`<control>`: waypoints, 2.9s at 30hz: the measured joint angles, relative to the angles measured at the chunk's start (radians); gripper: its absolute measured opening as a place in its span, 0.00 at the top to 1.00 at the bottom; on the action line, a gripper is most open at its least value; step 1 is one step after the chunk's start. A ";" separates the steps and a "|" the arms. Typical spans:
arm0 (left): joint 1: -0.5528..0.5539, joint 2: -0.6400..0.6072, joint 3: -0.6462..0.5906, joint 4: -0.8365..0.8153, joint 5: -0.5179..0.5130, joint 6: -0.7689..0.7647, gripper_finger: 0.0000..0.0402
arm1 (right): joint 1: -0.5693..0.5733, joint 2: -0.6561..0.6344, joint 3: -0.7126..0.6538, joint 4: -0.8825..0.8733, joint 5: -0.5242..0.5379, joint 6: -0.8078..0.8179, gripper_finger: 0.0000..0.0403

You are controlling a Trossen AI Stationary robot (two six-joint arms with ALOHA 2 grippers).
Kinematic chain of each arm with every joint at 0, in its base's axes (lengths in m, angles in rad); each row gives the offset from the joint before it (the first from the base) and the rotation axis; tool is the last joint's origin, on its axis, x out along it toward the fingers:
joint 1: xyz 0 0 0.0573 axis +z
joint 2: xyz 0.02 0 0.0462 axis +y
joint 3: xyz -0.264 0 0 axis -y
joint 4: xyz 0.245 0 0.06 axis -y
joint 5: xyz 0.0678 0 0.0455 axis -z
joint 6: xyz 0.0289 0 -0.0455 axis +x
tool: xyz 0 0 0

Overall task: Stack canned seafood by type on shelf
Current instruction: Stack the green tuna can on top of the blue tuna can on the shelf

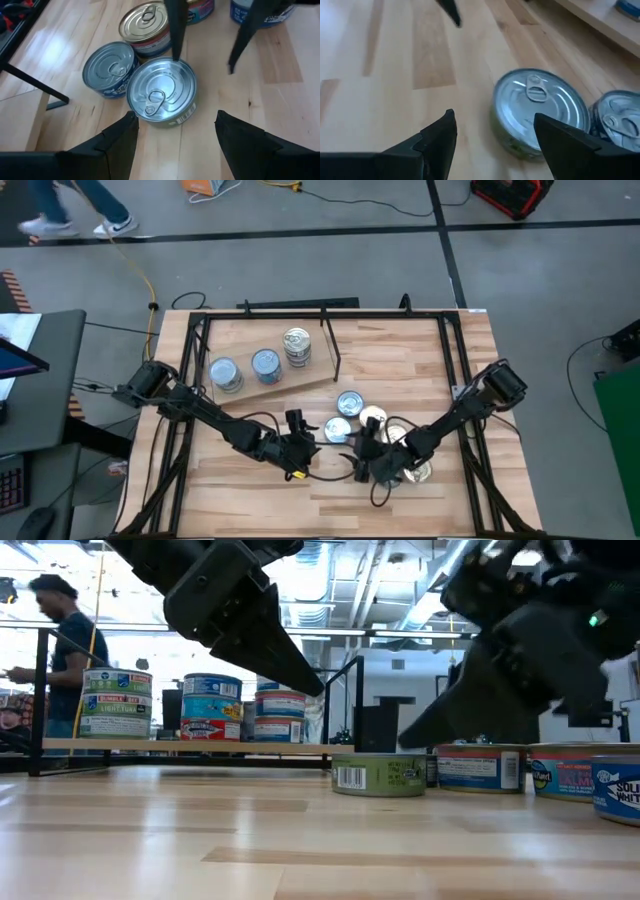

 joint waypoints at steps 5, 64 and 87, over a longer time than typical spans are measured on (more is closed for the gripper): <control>0.000 0.000 0.000 -0.006 0.001 -0.013 0.37 | -0.011 0.022 -0.001 -0.036 -0.026 0.061 0.28; -0.012 0.000 -0.026 0.088 0.200 0.042 0.37 | -0.024 0.021 -0.005 0.113 0.055 0.045 0.28; -0.029 0.000 -0.111 0.272 0.099 0.045 0.37 | -0.033 0.022 -0.021 0.068 0.046 0.082 0.28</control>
